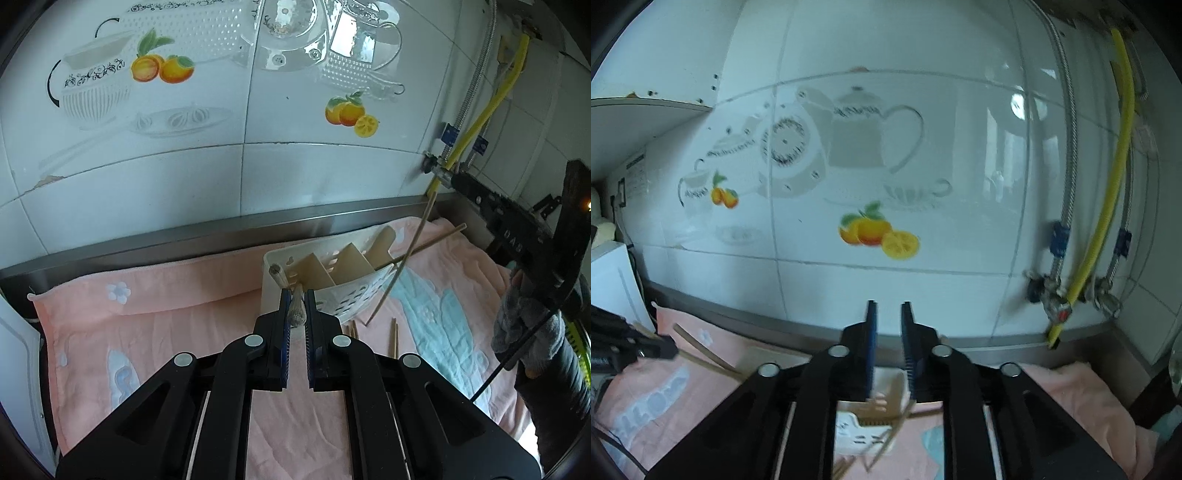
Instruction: Organize utensils
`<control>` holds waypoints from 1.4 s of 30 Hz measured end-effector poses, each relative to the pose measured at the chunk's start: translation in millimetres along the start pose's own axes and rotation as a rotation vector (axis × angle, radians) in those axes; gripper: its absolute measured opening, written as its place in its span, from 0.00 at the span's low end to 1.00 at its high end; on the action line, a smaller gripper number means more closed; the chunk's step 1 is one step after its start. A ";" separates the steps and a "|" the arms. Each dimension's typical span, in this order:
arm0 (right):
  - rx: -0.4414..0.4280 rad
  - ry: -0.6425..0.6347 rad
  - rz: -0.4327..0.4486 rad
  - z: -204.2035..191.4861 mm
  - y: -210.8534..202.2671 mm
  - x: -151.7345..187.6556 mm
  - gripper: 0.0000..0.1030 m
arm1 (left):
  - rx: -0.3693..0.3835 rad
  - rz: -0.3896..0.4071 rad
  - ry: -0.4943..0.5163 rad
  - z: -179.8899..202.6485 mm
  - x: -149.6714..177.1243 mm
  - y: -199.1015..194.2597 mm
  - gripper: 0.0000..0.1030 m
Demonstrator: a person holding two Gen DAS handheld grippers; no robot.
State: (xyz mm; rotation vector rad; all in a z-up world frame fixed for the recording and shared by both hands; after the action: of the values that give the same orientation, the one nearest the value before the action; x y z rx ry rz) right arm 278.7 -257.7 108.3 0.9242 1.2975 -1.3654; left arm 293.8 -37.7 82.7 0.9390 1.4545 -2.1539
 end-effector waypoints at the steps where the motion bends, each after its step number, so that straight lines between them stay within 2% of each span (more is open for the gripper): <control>1: 0.002 0.002 -0.009 2.8 1.1 3.6 0.16 | 0.004 0.004 0.001 0.2 -0.3 0.0 0.06; 6: 0.017 0.026 -0.061 18.3 10.0 16.7 0.20 | 0.018 0.020 -0.001 2.3 -3.1 -1.8 0.08; 9: 0.011 0.058 -0.095 26.9 16.5 19.5 0.26 | 0.019 0.038 0.005 4.7 -5.5 -6.0 0.10; 11: 0.012 0.067 -0.103 30.2 19.2 19.0 0.29 | 0.016 0.052 0.008 5.4 -6.7 -10.2 0.19; 13: 0.011 0.060 -0.126 30.3 24.7 19.5 0.37 | 0.012 0.070 0.016 6.9 -7.7 -15.4 0.25; 21: 0.012 0.061 -0.175 30.9 47.1 26.5 0.36 | 0.006 0.098 0.067 10.8 -2.2 -28.8 0.29; 26: 0.029 0.064 -0.200 31.9 60.0 26.9 0.30 | 0.009 0.104 0.075 8.4 2.5 -32.5 0.30; 29: 0.028 0.072 -0.219 32.5 67.4 28.0 0.19 | 0.005 0.109 0.085 6.7 6.5 -35.2 0.30; 30: 0.025 0.071 -0.223 31.9 69.0 28.7 0.11 | 0.005 0.108 0.085 5.8 7.9 -36.0 0.30; 31: 0.021 0.072 -0.224 31.6 69.7 29.3 0.09 | 0.005 0.108 0.084 5.0 9.4 -36.7 0.30; 38: -0.006 0.056 -0.173 19.8 49.2 20.9 0.07 | 0.006 0.096 0.075 -1.9 24.0 -40.2 0.30; 42: -0.010 0.027 -0.094 10.9 24.1 -3.7 0.07 | 0.001 0.084 0.078 -5.9 33.5 -42.4 0.30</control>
State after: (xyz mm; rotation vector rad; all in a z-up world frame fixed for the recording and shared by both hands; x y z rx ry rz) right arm 304.1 -266.2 107.9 0.8868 1.3820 -1.4217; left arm 245.2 -13.7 85.9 1.0760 1.4234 -2.0796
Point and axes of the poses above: each gripper's, at about its wrist camera, not at the fingertips, and y roughly the way its jaws point, z to its right, x to its underside, the point moved 5 cm from there along y, roughly the way its jaws point, and after that the axes turned 6 degrees about -y, right-handed, at the moved point
